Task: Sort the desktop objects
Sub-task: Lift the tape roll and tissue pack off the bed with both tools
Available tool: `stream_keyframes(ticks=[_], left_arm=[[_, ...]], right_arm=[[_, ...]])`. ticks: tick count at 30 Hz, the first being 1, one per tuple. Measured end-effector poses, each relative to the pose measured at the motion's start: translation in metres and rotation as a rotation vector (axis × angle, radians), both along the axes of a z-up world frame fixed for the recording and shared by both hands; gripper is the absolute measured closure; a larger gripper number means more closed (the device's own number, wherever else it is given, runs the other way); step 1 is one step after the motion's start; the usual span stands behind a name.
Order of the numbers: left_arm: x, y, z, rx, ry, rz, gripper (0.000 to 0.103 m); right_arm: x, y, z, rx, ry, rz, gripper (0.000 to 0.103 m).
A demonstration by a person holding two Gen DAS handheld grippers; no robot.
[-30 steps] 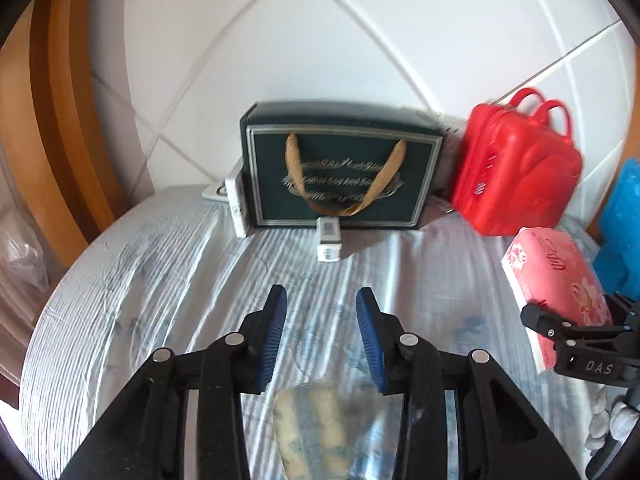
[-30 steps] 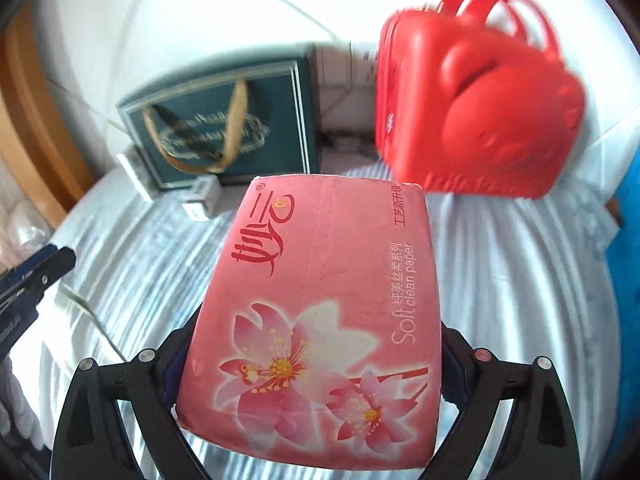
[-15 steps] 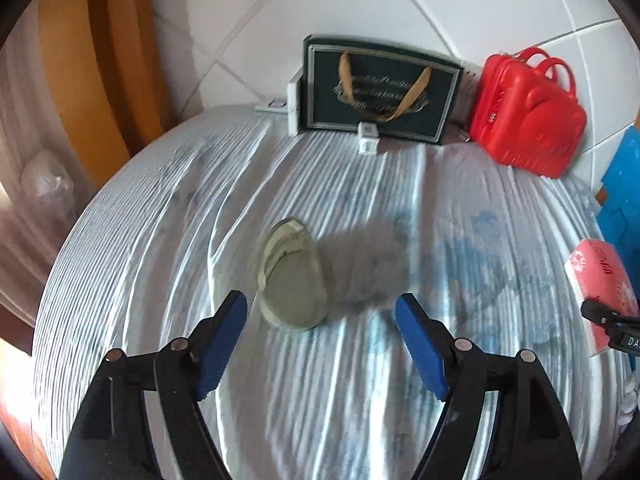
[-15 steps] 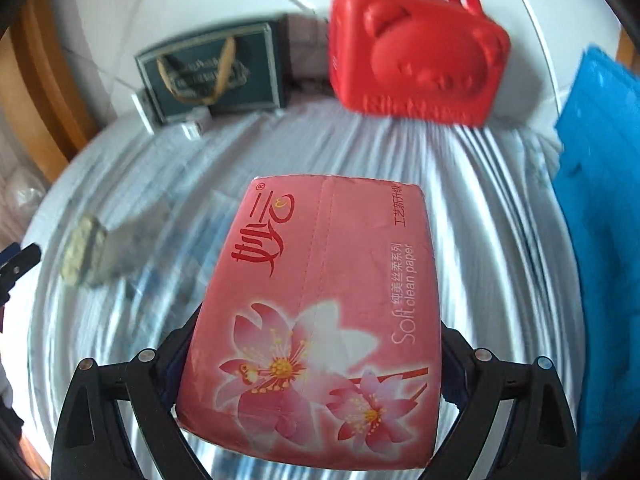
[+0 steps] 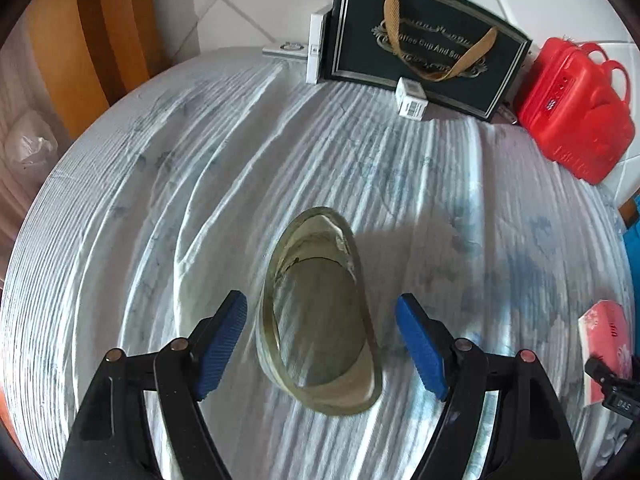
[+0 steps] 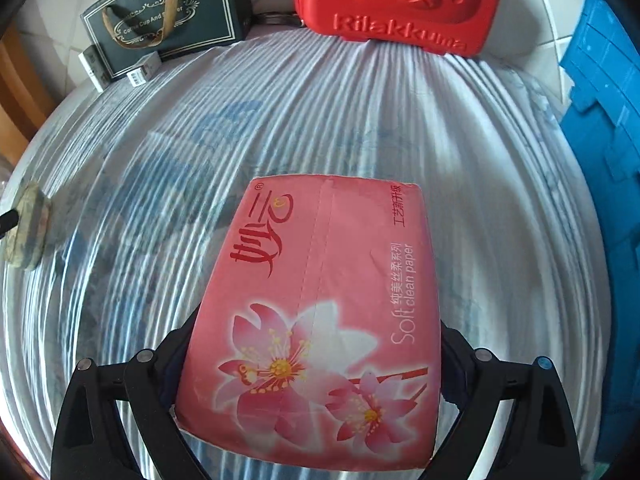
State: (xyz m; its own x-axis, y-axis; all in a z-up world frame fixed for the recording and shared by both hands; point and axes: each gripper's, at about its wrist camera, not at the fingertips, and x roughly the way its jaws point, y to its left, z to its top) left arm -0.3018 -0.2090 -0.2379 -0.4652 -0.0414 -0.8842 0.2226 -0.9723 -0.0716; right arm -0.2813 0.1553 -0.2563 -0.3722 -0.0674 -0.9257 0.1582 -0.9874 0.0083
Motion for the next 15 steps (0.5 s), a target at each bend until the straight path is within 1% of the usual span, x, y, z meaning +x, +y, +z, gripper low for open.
stream_keyframes(ticks=[1,2,3,5,8,9,10,11,12,13,15], left_arm=[[-0.006,0.001,-0.008,-0.012,-0.035,0.01,0.027],[-0.011,0.0,-0.017,-0.007,-0.068,0.018,0.027],[-0.013,-0.001,-0.025,0.016,-0.092,0.018,0.027],[-0.011,0.005,-0.028,-0.014,-0.076,-0.002,0.026],[-0.004,0.012,-0.03,-0.025,-0.061,-0.013,0.03],[-0.001,0.014,-0.031,-0.022,-0.062,-0.015,0.031],[0.003,0.015,-0.029,-0.01,-0.064,-0.015,0.032],[0.009,0.018,-0.025,-0.001,-0.061,-0.014,0.032],[0.016,0.022,-0.021,-0.008,-0.053,-0.019,0.032],[0.023,0.024,-0.015,-0.021,-0.041,-0.028,0.032],[0.039,0.033,0.002,-0.04,-0.008,-0.052,0.032]], right_arm=[[-0.001,0.0,-0.003,-0.01,-0.011,0.008,0.003],[-0.001,0.001,-0.005,-0.019,-0.021,0.013,0.002],[0.002,0.003,-0.003,-0.028,-0.02,0.017,0.0],[0.008,0.007,0.002,-0.027,-0.007,0.017,0.0],[0.013,0.011,0.008,-0.029,-0.001,0.004,0.0],[0.011,0.011,0.004,-0.026,-0.012,0.001,0.0],[0.008,0.01,-0.003,-0.013,-0.034,-0.008,0.0],[0.006,0.011,-0.01,-0.02,-0.066,-0.023,0.0],[0.005,0.013,-0.015,-0.036,-0.093,-0.042,0.008],[0.006,0.014,-0.014,-0.048,-0.096,-0.06,0.013],[0.013,0.011,0.0,-0.025,-0.054,-0.037,0.013]])
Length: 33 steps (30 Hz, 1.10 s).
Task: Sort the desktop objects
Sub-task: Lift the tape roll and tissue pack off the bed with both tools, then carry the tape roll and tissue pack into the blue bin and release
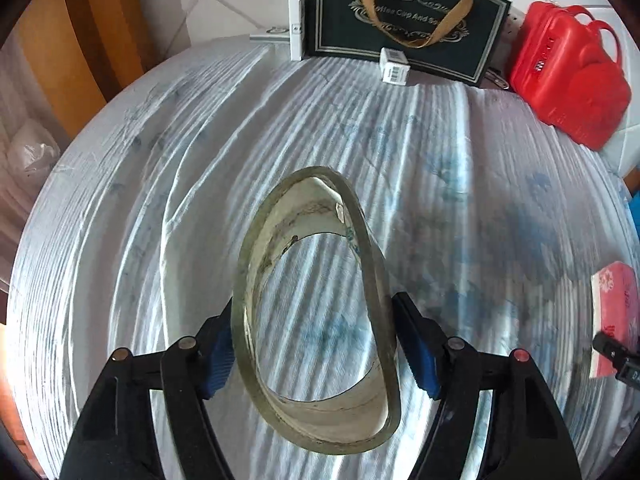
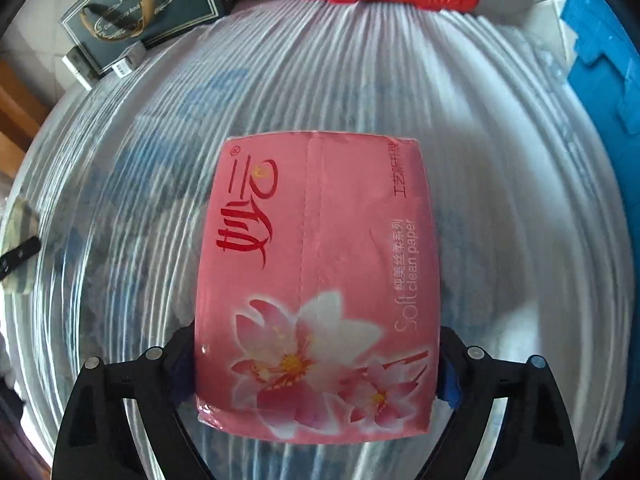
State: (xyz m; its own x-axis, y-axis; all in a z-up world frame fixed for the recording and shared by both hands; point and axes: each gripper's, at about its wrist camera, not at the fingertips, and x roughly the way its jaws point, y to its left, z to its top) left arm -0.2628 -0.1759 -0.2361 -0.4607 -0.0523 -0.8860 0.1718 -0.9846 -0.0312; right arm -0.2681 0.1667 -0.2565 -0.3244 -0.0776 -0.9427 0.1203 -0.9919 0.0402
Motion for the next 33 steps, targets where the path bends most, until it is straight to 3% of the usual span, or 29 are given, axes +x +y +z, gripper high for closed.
stream_keyframes(ticks=[3,12,17,21,27,33], left_arm=[[0.024,0.017,0.029,-0.003,0.054,-0.044,0.032],[0.085,0.087,0.144,-0.007,0.284,-0.198,0.032],[0.11,0.162,0.204,0.014,0.413,-0.316,0.032],[0.125,0.247,0.25,0.056,0.506,-0.428,0.032],[0.153,0.398,0.309,0.136,0.616,-0.623,0.032],[0.182,0.548,0.321,0.147,0.614,-0.79,0.032]], right_arm=[[0.012,0.002,0.034,-0.031,0.079,0.024,0.013],[0.083,0.047,0.18,-0.097,0.409,0.021,0.013],[0.132,0.108,0.258,-0.057,0.585,-0.022,0.013],[0.169,0.177,0.305,0.003,0.696,-0.083,0.013],[0.215,0.293,0.338,0.078,0.762,-0.179,0.013],[0.237,0.394,0.321,0.099,0.712,-0.21,0.013]])
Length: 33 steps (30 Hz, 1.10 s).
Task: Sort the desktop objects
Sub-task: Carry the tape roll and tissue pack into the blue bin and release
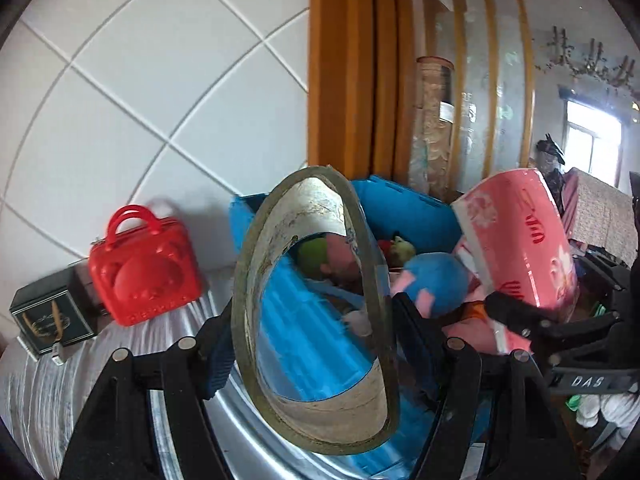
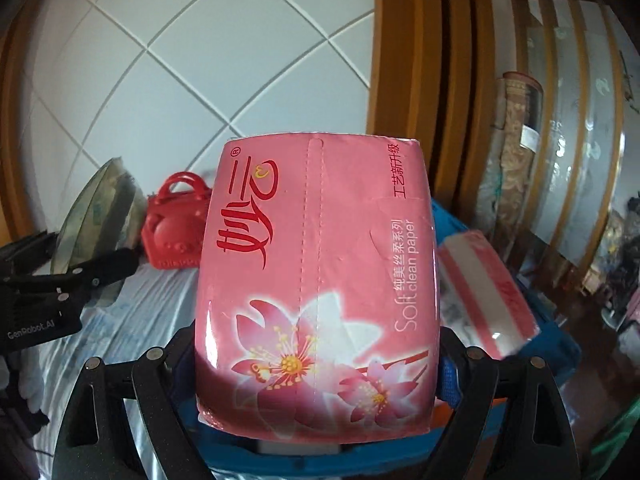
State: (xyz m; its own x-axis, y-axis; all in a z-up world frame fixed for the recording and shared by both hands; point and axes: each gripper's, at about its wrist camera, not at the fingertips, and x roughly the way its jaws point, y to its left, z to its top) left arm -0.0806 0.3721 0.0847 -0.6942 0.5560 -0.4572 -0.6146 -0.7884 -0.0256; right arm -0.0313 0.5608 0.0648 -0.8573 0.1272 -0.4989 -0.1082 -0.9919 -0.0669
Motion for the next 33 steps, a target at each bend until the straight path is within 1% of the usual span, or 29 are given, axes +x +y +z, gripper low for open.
stream_keyframes(ticks=[2,4,5,7,10,14,17,19,20,21,22,26,33], left_arm=[[0.005,0.038,-0.005,-0.044,-0.011,-0.025,0.032],[0.007,0.063,-0.013,-0.093,-0.021,-0.038,0.032],[0.009,0.074,-0.016,-0.119,-0.023,-0.024,0.032],[0.006,0.088,-0.02,-0.147,-0.033,-0.008,0.032],[-0.001,0.098,-0.028,-0.188,-0.055,0.018,0.031],[0.005,0.105,-0.036,-0.211,-0.058,0.037,0.03],[0.006,0.106,-0.037,-0.213,-0.039,0.059,0.03],[0.006,0.105,-0.037,-0.207,-0.043,0.069,0.03],[0.004,0.104,-0.038,-0.206,-0.046,0.075,0.03],[0.004,0.104,-0.039,-0.206,-0.049,0.081,0.03],[0.005,0.103,-0.04,-0.206,-0.053,0.083,0.03],[0.007,0.102,-0.042,-0.203,-0.059,0.084,0.03],[0.023,0.1,-0.036,-0.166,-0.03,0.064,0.03]], right_arm=[[-0.001,0.026,-0.008,-0.017,-0.025,0.001,0.013],[-0.006,0.045,-0.019,-0.014,-0.042,0.004,0.013],[-0.004,0.054,-0.021,-0.011,-0.048,0.01,0.013],[-0.005,0.068,-0.029,-0.008,-0.058,0.021,0.013],[-0.01,0.083,-0.038,-0.018,-0.065,0.038,0.013],[-0.019,0.092,-0.055,-0.032,-0.081,0.055,0.012],[-0.024,0.094,-0.064,-0.028,-0.097,0.07,0.012],[-0.029,0.101,-0.068,-0.038,-0.104,0.083,0.01],[-0.028,0.097,-0.069,-0.038,-0.1,0.084,0.008],[-0.027,0.098,-0.069,-0.042,-0.091,0.084,0.002],[-0.022,0.093,-0.07,-0.044,-0.084,0.085,0.0],[-0.015,0.101,-0.065,-0.059,-0.055,0.074,0.0],[0.011,0.11,-0.053,-0.056,-0.012,0.029,0.0]])
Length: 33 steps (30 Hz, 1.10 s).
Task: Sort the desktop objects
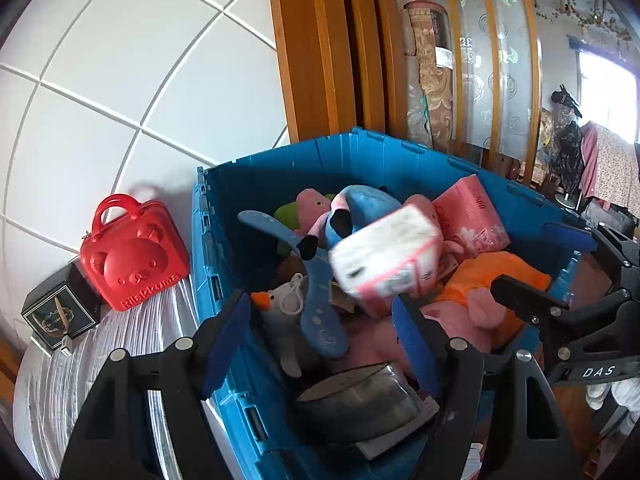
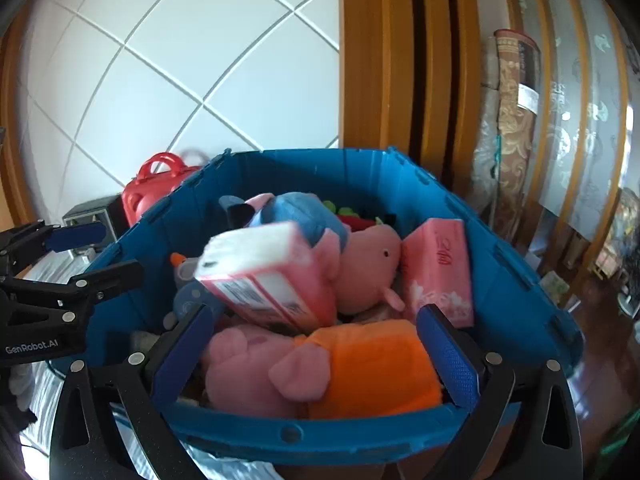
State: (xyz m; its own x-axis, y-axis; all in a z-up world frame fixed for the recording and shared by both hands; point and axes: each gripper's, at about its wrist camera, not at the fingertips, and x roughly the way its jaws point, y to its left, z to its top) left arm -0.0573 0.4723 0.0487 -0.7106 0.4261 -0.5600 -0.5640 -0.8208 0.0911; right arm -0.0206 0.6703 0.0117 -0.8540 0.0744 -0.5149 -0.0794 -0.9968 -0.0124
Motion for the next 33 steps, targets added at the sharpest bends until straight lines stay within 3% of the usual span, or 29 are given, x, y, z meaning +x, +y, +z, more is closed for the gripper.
stream_keyframes(ticks=[9,14,20,24,29,33], left_arm=[[0.018,-0.001,0.007,0.045,0.019,-0.018,0.03],[0.026,-0.009,0.008,0.076,0.035,0.037,0.03],[0.023,-0.015,0.008,0.146,-0.031,0.008,0.03],[0.023,-0.012,0.003,0.119,-0.033,0.02,0.03],[0.022,-0.013,-0.003,0.113,-0.077,0.029,0.03],[0.026,-0.011,-0.002,0.094,-0.048,0.018,0.03]], right_arm=[[0.017,0.009,0.002,-0.008,-0.013,-0.066,0.0],[0.025,0.01,0.005,-0.014,-0.007,-0.098,0.0],[0.033,0.007,0.009,0.015,-0.003,-0.128,0.0],[0.037,0.0,0.01,0.088,0.008,-0.179,0.0],[0.039,0.0,0.008,0.079,0.01,-0.176,0.0],[0.04,0.003,0.007,0.071,0.009,-0.178,0.0]])
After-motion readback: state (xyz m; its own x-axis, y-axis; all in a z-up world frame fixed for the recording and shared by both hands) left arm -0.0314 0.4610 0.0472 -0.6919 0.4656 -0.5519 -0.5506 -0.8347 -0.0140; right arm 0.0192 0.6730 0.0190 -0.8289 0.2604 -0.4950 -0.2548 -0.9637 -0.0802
